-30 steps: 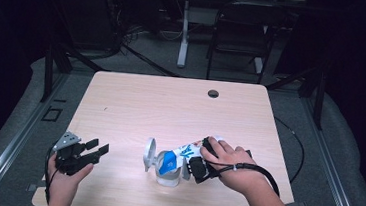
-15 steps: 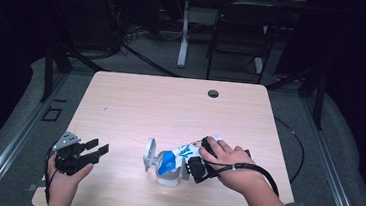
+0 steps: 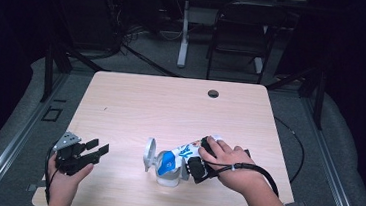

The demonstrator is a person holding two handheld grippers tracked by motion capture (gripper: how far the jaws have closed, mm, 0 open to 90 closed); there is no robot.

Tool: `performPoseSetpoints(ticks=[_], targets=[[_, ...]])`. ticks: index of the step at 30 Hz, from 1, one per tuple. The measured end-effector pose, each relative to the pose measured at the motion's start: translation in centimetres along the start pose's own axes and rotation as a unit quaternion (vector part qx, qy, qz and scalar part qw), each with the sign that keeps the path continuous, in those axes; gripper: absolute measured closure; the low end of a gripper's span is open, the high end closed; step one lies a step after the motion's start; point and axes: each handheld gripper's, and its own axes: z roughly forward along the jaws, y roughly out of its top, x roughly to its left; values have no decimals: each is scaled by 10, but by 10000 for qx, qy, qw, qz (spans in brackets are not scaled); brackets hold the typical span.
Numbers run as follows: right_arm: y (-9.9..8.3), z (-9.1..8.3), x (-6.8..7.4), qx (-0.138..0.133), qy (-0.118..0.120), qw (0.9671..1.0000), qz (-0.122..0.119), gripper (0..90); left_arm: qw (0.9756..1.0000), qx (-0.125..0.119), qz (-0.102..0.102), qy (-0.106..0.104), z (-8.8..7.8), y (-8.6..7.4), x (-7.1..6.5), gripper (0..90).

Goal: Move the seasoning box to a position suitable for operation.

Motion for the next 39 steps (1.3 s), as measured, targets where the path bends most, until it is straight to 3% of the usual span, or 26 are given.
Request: performPoseSetpoints(ticks=[19,39], targets=[[1,-4,-2,94,-38,9998,-172,494,10000,22,4,5,1,-1,1,498],[1,-5,-2,134,-58,9997,-189,503,10000,18,-11,13,2,-1,1,498]])
